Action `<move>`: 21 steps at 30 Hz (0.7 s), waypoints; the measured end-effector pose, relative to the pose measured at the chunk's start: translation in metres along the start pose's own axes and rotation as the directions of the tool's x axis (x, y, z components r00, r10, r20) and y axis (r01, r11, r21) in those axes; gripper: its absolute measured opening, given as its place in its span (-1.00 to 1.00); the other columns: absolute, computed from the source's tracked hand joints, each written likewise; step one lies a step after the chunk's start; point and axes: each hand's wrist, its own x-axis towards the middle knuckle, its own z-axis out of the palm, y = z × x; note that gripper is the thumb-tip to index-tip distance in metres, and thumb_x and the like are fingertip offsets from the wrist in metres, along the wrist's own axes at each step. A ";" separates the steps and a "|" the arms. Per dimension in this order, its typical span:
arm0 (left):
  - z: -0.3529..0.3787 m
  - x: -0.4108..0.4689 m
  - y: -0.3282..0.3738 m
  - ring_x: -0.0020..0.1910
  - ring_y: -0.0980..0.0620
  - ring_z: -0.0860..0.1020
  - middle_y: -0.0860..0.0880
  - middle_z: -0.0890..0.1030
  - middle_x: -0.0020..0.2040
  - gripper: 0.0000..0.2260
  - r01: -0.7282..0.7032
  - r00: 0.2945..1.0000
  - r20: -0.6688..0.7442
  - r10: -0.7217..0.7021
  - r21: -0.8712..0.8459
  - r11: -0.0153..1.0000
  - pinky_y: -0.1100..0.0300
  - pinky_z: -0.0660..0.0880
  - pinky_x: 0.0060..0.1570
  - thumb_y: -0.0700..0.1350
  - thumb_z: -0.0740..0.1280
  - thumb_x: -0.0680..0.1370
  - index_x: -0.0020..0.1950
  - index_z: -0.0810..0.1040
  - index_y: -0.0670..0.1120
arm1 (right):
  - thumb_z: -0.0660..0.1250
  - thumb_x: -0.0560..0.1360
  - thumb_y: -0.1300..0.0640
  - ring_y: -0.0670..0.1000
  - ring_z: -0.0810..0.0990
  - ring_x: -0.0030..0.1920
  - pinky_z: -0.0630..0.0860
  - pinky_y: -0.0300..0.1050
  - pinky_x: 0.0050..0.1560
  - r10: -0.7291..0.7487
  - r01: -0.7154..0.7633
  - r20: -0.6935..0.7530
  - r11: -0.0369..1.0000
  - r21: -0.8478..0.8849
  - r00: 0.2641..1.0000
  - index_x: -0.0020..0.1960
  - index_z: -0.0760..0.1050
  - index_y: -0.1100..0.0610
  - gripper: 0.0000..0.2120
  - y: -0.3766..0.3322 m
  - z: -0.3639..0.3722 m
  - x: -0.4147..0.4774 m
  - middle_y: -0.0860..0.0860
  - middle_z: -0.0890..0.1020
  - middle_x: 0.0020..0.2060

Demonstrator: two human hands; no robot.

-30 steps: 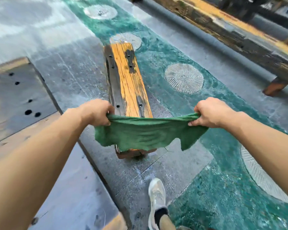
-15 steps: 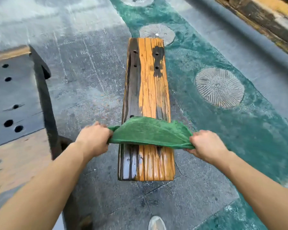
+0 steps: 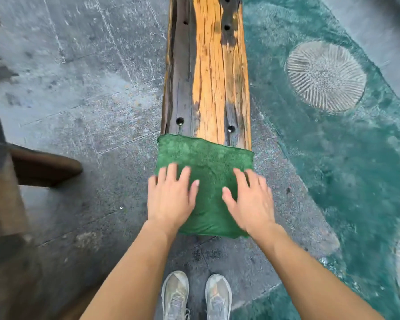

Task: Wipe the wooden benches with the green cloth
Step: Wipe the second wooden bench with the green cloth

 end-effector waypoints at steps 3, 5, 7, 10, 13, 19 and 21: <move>0.030 0.022 -0.007 0.69 -0.20 -0.06 -0.07 0.00 0.73 -0.44 -0.051 0.999 -0.008 0.051 -0.010 0.999 -0.34 -0.09 0.56 0.31 -0.03 0.69 0.69 0.03 0.22 | 0.10 0.64 -0.32 0.25 -0.08 0.68 -0.04 0.27 0.61 -0.030 0.031 -0.064 0.999 0.015 0.998 0.70 0.00 -0.15 -0.30 -0.015 0.024 0.026 0.15 -0.09 0.71; 0.046 0.023 -0.010 0.69 -0.19 -0.20 -0.02 -0.15 0.73 -0.45 -0.055 0.998 -0.009 0.055 0.001 0.998 -0.44 -0.18 0.55 0.32 -0.13 0.69 0.68 -0.12 0.30 | 0.00 0.64 -0.38 0.27 -0.25 0.67 -0.19 0.35 0.60 -0.045 0.044 -0.058 0.999 -0.025 0.997 0.69 -0.15 -0.25 -0.30 -0.022 0.035 0.032 0.15 -0.26 0.69; 0.074 0.011 -0.012 0.69 -0.18 -0.23 -0.01 -0.19 0.72 -0.47 -0.013 1.000 0.012 0.014 -0.033 0.999 -0.49 -0.10 0.53 0.31 -0.17 0.70 0.67 -0.15 0.32 | -0.11 0.63 -0.41 0.29 -0.35 0.65 -0.23 0.43 0.60 -0.023 0.022 -0.020 0.998 -0.055 1.000 0.66 -0.28 -0.30 -0.31 -0.023 0.066 0.025 0.15 -0.34 0.67; 0.094 -0.017 -0.013 0.70 -0.20 -0.11 -0.04 -0.07 0.73 -0.47 -0.035 0.997 -0.068 0.032 -0.043 0.998 -0.49 0.00 0.51 0.28 -0.10 0.70 0.69 0.00 0.27 | -0.22 0.63 -0.42 0.28 -0.34 0.66 -0.15 0.44 0.60 -0.005 0.000 -0.079 0.998 -0.058 0.997 0.67 -0.27 -0.28 -0.34 -0.017 0.088 0.002 0.16 -0.29 0.68; 0.101 -0.031 -0.018 0.69 -0.23 -0.04 -0.07 0.00 0.73 -0.47 -0.062 0.992 -0.106 0.061 -0.010 0.998 -0.49 0.07 0.49 0.25 -0.02 0.70 0.69 0.09 0.23 | -0.20 0.62 -0.46 0.30 -0.25 0.67 -0.10 0.43 0.61 -0.028 0.024 -0.110 0.999 -0.036 0.994 0.69 -0.12 -0.26 -0.31 -0.011 0.094 -0.012 0.18 -0.19 0.70; 0.103 -0.037 -0.015 0.69 -0.22 -0.01 -0.07 0.04 0.73 -0.48 -0.026 0.993 -0.117 0.025 -0.008 1.000 -0.50 0.10 0.46 0.21 0.01 0.70 0.68 0.13 0.23 | -0.01 0.61 -0.42 0.32 -0.18 0.68 0.02 0.50 0.57 -0.019 0.011 -0.135 0.998 -0.060 0.991 0.69 -0.07 -0.26 -0.29 -0.010 0.099 -0.022 0.19 -0.14 0.70; 0.106 -0.034 -0.016 0.69 -0.22 0.00 -0.07 0.04 0.73 -0.46 -0.033 0.990 -0.137 0.032 -0.004 0.999 -0.50 0.13 0.45 0.21 0.05 0.68 0.68 0.13 0.23 | 0.09 0.57 -0.41 0.33 -0.16 0.68 0.04 0.52 0.55 -0.027 0.020 -0.169 0.999 -0.044 0.985 0.70 -0.03 -0.24 -0.24 -0.010 0.102 -0.017 0.19 -0.12 0.70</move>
